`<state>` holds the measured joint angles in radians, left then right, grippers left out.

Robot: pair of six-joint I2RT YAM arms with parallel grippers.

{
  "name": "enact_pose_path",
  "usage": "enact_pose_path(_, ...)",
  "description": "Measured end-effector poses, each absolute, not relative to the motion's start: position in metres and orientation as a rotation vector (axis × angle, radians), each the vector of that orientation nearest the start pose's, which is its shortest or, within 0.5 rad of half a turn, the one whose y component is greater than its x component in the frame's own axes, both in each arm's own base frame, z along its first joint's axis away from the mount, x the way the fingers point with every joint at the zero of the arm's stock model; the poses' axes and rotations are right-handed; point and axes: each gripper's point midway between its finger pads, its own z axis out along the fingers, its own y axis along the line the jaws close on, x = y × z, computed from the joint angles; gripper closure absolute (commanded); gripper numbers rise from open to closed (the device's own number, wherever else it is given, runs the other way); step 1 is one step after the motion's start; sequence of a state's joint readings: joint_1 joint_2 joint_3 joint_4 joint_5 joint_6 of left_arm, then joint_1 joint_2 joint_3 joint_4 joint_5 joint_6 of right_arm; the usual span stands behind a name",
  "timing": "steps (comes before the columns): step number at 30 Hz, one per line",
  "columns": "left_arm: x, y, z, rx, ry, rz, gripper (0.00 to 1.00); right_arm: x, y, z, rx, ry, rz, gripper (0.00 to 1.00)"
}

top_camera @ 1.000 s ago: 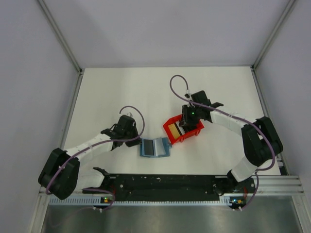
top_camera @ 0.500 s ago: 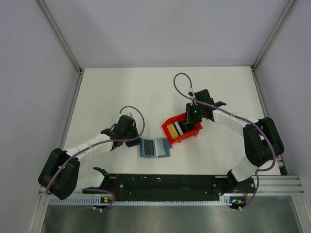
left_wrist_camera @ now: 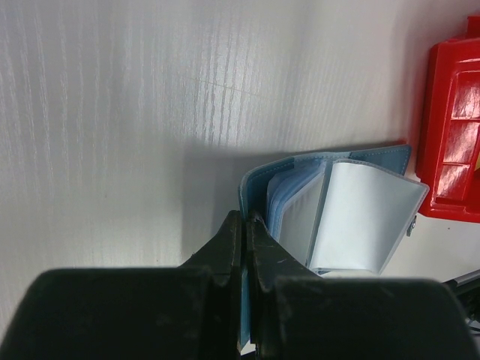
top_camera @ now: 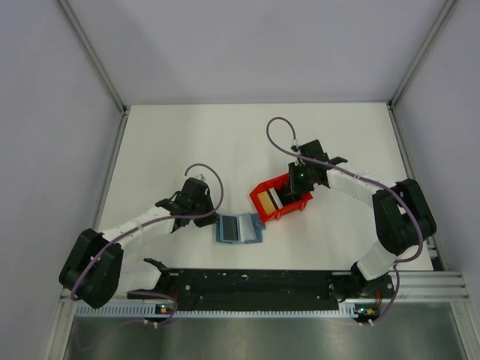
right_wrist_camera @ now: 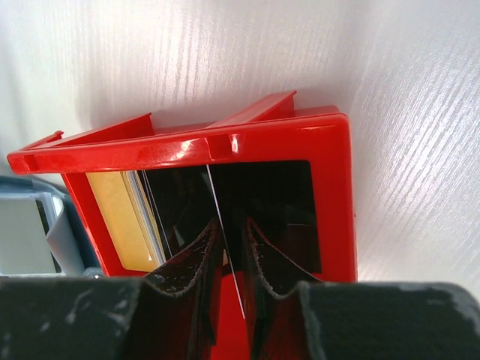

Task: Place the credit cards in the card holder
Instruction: Pick up the credit card from the storage box.

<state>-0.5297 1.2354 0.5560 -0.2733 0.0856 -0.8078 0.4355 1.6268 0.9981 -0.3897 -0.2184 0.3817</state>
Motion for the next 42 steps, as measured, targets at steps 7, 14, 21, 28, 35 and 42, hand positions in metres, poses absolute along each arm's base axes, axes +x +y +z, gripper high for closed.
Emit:
enact_pose_path(7, 0.219, -0.181, 0.038, -0.329, 2.622, -0.617, 1.0, 0.304, 0.201, 0.055, -0.204, 2.667, 0.546, 1.0)
enact_pose_path(14, 0.219, -0.181, 0.039, -0.328, 2.622, -0.618, 1.0, 0.311, 0.204, 0.069, -0.227, 2.649, 0.503, 1.0)
enact_pose_path(21, 0.219, -0.181, 0.038, -0.324, 2.622, -0.617, 1.0, 0.314, 0.216, 0.116, -0.271, 2.557, 0.393, 1.0)
enact_pose_path(28, 0.219, -0.181, 0.039, -0.325, 2.623, -0.615, 1.0, 0.303, 0.229, 0.153, -0.141, 2.463, 0.125, 1.0)
enact_pose_path(35, 0.22, -0.181, 0.041, -0.326, 2.627, -0.612, 1.0, 0.298, 0.246, 0.161, -0.043, 2.412, -0.073, 1.0)
enact_pose_path(42, 0.219, -0.181, 0.041, -0.329, 2.63, -0.61, 1.0, 0.284, 0.247, 0.151, -0.002, 2.404, -0.171, 1.0)
